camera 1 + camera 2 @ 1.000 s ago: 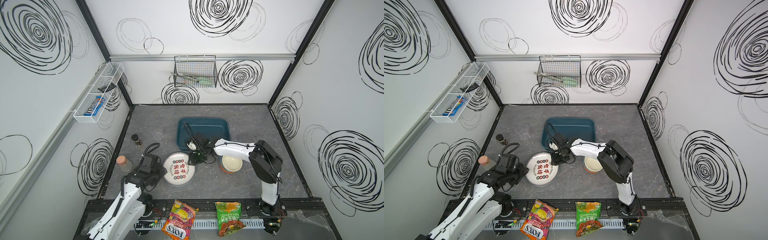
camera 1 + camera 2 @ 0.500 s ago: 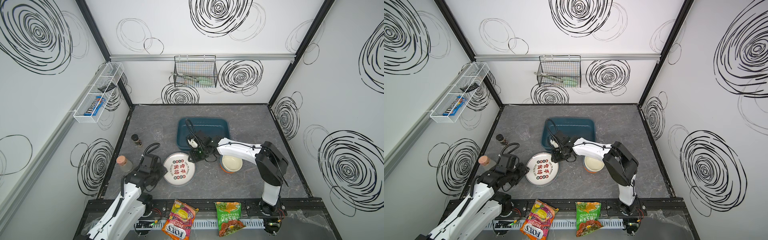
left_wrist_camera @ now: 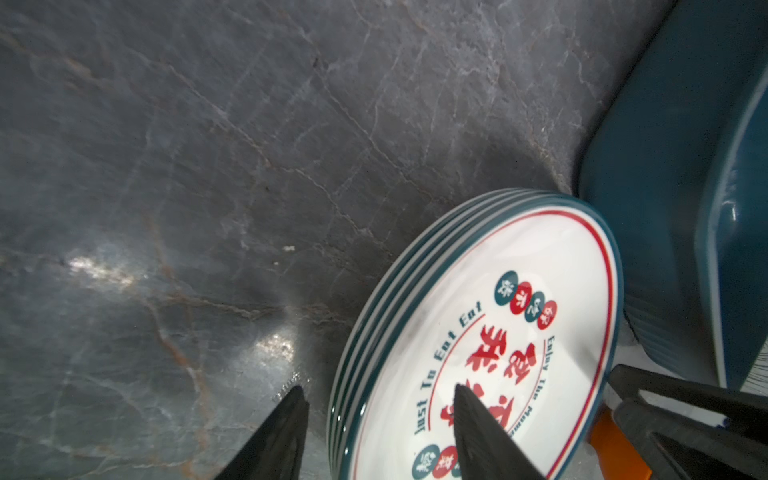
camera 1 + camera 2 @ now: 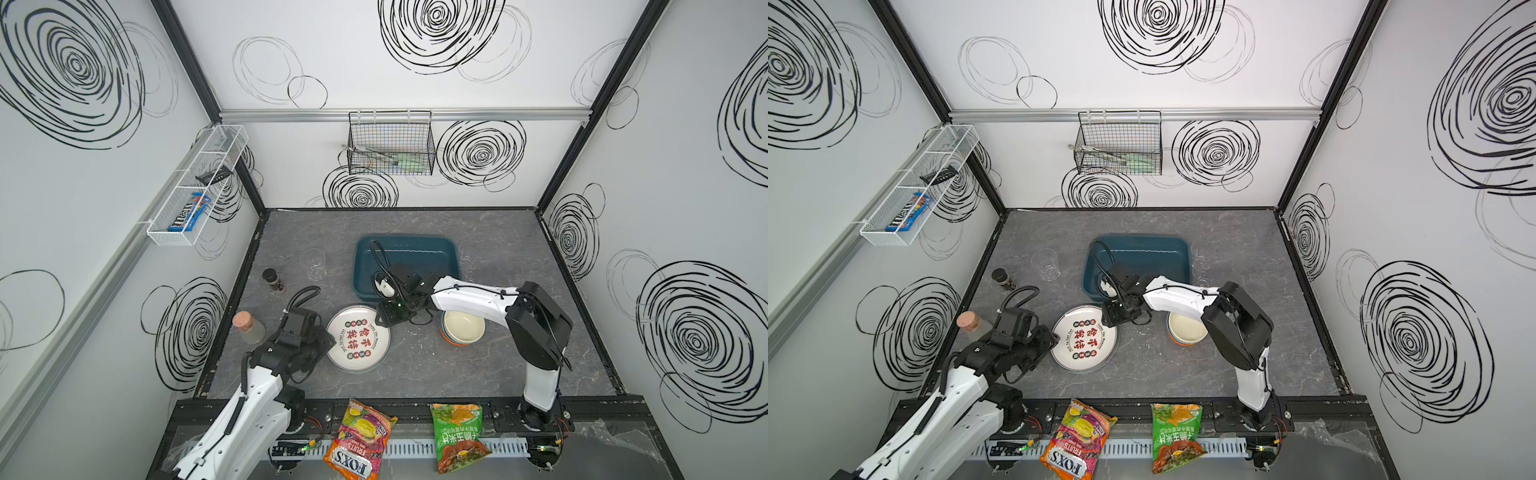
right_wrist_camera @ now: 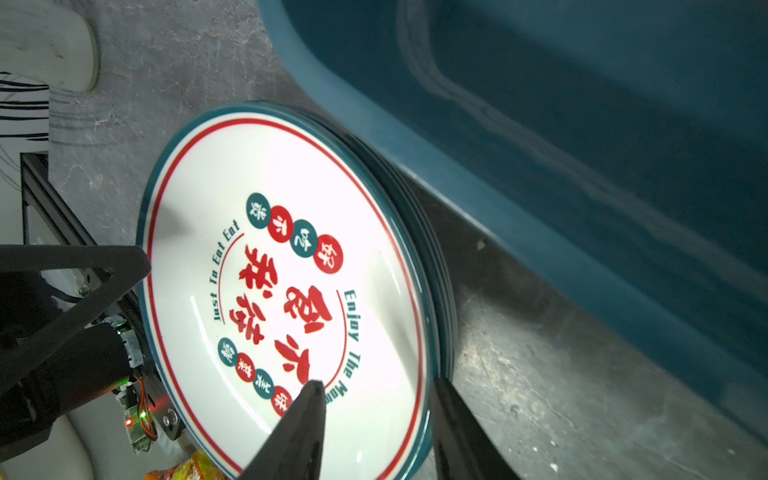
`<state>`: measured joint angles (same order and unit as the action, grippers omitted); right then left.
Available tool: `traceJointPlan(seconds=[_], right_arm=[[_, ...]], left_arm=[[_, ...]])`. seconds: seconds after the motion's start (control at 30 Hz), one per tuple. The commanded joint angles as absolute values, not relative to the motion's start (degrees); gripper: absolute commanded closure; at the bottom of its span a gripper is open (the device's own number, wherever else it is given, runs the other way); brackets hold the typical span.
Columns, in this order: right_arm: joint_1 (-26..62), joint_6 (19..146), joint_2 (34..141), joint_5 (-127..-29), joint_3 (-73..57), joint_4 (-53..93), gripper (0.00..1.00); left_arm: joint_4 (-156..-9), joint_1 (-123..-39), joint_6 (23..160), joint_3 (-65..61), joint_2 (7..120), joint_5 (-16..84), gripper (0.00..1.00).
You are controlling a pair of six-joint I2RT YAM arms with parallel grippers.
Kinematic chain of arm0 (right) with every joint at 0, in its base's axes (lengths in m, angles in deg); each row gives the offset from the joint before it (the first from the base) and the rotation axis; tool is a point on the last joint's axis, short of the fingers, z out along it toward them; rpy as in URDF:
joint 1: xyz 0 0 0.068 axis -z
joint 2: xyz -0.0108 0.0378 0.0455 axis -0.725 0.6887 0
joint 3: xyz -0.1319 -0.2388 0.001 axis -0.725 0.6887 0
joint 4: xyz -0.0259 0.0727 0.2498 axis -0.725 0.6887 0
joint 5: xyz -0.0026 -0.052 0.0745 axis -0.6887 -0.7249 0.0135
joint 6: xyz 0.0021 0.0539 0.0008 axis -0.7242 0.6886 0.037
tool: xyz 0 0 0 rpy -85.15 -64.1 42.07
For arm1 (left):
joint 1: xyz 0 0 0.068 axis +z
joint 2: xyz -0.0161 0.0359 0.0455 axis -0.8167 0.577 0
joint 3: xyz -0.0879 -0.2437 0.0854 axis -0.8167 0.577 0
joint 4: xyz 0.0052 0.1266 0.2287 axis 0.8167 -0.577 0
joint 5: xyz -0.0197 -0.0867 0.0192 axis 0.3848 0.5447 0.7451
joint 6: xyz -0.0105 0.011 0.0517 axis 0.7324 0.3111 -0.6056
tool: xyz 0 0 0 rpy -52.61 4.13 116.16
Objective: Place the mixed dishes into the plastic bin
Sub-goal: 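Pinch the top plates' rim with the right gripper while the left gripper steadies the stack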
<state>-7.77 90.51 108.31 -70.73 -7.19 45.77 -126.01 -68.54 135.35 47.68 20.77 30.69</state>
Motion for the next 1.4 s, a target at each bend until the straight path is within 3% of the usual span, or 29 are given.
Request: traceJointPlan(seconds=[0.0,0.7,1.13,1.37], right_arm=[[-7.74,90.53,109.55,-69.45,-7.82,46.24,0.56],[-7.76,89.74,111.83,-66.74,-8.65,45.98,0.62],[-7.81,89.78,111.88,-66.25,-8.22,45.35,0.65],[-7.76,89.82,111.87,-65.96,-8.03,44.99,0.65]], left_arm=[[-126.17,-68.81,135.9,48.08,20.58,29.76,0.4],[-127.64,-68.82,136.25,47.3,20.59,28.84,0.42],[-129.07,-68.82,136.65,46.27,19.02,28.73,0.58],[-129.51,-68.81,136.62,45.55,18.57,28.85,0.73]])
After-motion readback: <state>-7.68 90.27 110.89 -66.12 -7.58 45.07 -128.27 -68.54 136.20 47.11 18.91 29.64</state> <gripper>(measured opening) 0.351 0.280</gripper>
